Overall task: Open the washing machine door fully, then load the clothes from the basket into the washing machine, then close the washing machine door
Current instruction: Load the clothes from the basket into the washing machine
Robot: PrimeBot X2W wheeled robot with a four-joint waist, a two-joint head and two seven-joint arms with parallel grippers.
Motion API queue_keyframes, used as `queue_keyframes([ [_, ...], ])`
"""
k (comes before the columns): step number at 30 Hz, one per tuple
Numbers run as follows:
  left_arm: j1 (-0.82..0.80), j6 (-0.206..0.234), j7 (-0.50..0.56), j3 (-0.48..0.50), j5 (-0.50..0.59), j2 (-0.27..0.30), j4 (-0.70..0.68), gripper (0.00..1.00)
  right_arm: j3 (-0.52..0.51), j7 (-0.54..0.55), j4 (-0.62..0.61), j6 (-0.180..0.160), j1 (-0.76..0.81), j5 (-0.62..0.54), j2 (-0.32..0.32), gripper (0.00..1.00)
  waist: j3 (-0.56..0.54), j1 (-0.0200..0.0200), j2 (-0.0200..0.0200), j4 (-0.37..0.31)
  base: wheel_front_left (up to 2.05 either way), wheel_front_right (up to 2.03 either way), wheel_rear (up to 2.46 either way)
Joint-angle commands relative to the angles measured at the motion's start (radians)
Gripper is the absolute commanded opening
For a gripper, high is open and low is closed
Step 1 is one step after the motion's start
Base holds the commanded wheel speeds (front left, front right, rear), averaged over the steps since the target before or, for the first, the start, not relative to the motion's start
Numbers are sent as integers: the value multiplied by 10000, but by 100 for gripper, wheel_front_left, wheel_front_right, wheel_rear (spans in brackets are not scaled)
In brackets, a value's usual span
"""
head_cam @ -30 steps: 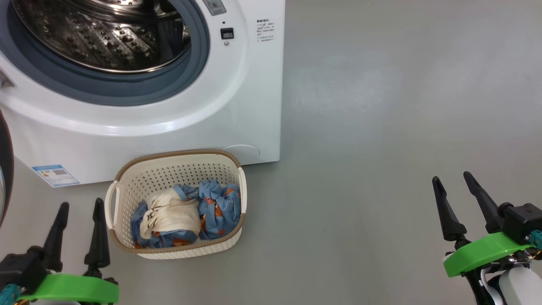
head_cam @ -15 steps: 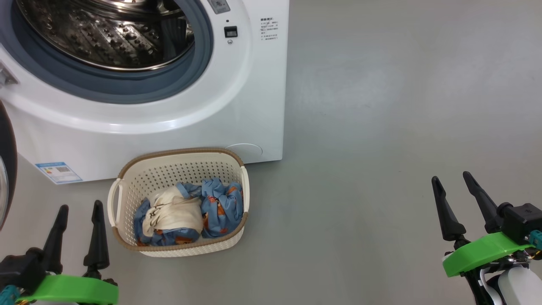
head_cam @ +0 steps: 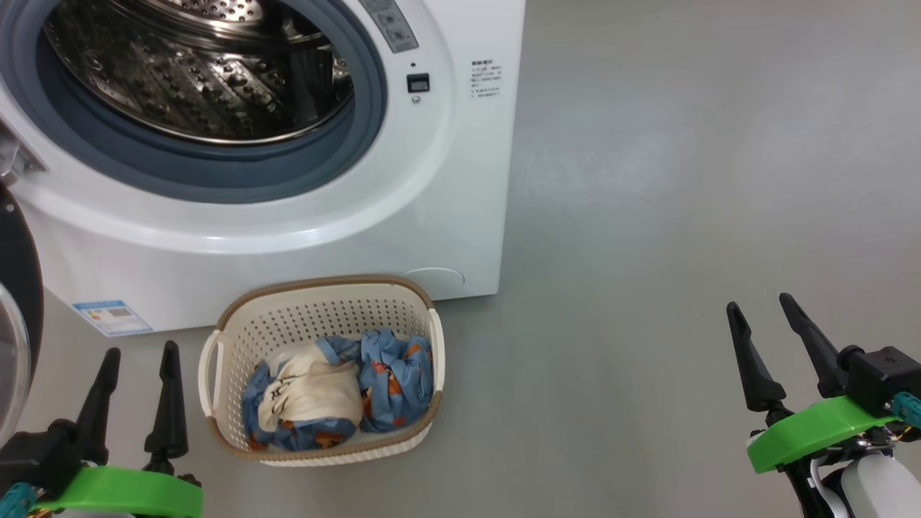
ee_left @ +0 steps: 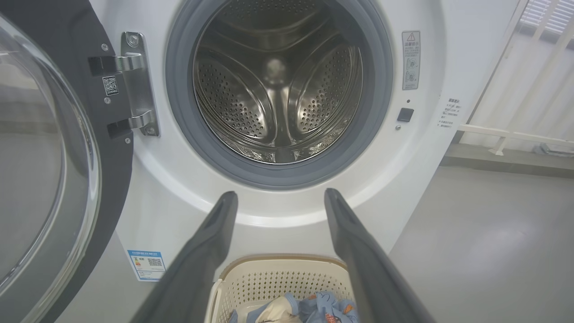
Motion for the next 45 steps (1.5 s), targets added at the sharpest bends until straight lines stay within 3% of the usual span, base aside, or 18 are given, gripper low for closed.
queue_keyframes([
  [1,-205,6,-53,293,-62,310,-216,100,193,-122,-223,54,-116,-85,-138,100,7,0,0,2,92,-138,46],
  [29,-209,6,-53,2,-58,113,82,100,257,-122,-263,54,-140,-56,-73,100,79,0,0,50,22,-27,5],
  [37,-308,6,-53,-342,-263,-132,862,100,276,-122,-340,54,-309,-74,11,100,429,0,0,38,0,0,0],
  [45,-1023,6,-53,-1470,-763,-239,2535,100,284,-122,-429,54,-648,-123,103,100,1086,0,0,8,0,0,0],
])
